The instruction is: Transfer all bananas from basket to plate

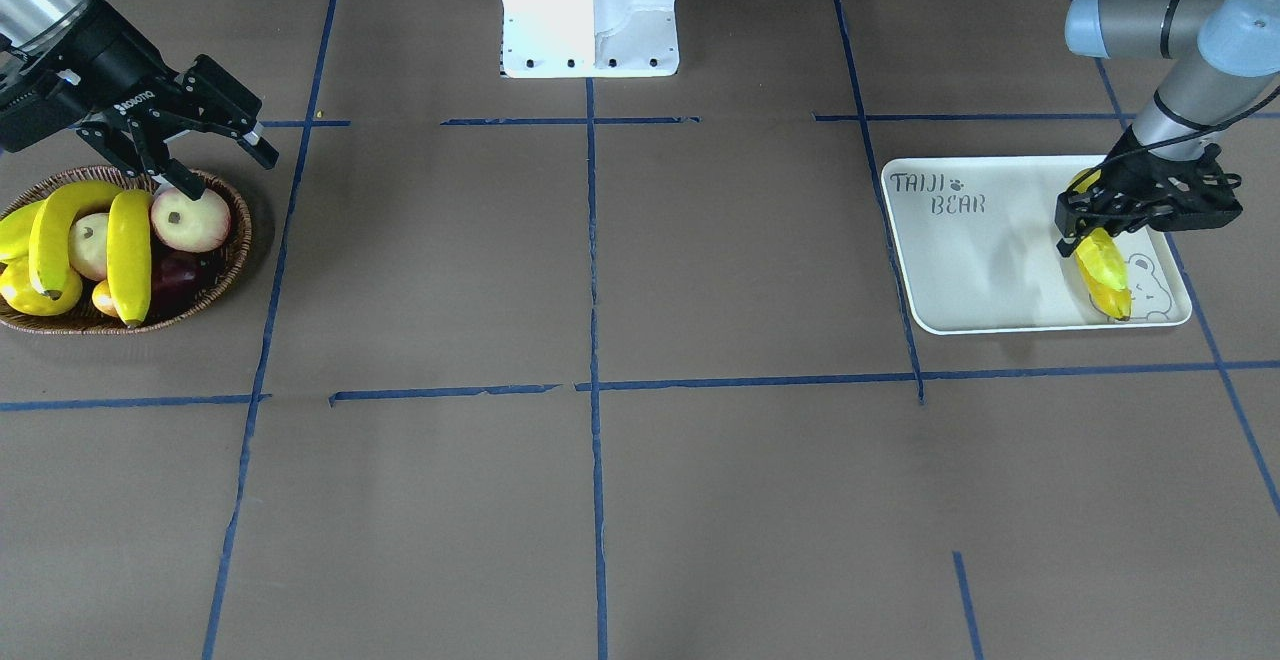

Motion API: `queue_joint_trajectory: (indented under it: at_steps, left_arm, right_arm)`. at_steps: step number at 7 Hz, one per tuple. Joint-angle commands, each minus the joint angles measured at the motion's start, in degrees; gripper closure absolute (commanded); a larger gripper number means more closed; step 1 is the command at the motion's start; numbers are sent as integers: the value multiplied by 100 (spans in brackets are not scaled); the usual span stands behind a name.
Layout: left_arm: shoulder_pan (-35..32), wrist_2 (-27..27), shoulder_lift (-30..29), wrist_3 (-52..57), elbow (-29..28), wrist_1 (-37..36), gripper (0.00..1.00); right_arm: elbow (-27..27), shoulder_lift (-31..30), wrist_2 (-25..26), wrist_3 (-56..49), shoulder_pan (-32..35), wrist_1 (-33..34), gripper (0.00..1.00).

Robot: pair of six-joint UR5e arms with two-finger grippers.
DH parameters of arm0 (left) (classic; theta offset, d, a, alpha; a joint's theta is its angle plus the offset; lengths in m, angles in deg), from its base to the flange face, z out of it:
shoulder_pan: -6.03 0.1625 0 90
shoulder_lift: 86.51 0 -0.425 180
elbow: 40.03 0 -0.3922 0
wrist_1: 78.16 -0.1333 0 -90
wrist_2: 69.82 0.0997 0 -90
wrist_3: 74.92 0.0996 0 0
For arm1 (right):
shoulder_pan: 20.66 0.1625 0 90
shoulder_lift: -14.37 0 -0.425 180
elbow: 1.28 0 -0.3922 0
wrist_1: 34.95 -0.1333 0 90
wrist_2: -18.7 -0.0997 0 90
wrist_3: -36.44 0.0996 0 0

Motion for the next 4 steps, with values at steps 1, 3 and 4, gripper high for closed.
queue_joint_trajectory:
  at_steps: [1, 3, 4]
  left_arm:
    - [256, 14, -57, 9, -65, 28, 1]
    - [239, -108, -187, 9, 75, 11, 1]
    - [160, -475, -302, 1, 154, -6, 1]
  right_arm:
    - [7, -31, -8, -24, 18, -3, 0]
    - [16, -179, -34, -250, 175, 6, 0]
    - [25, -441, -35, -679, 263, 14, 0]
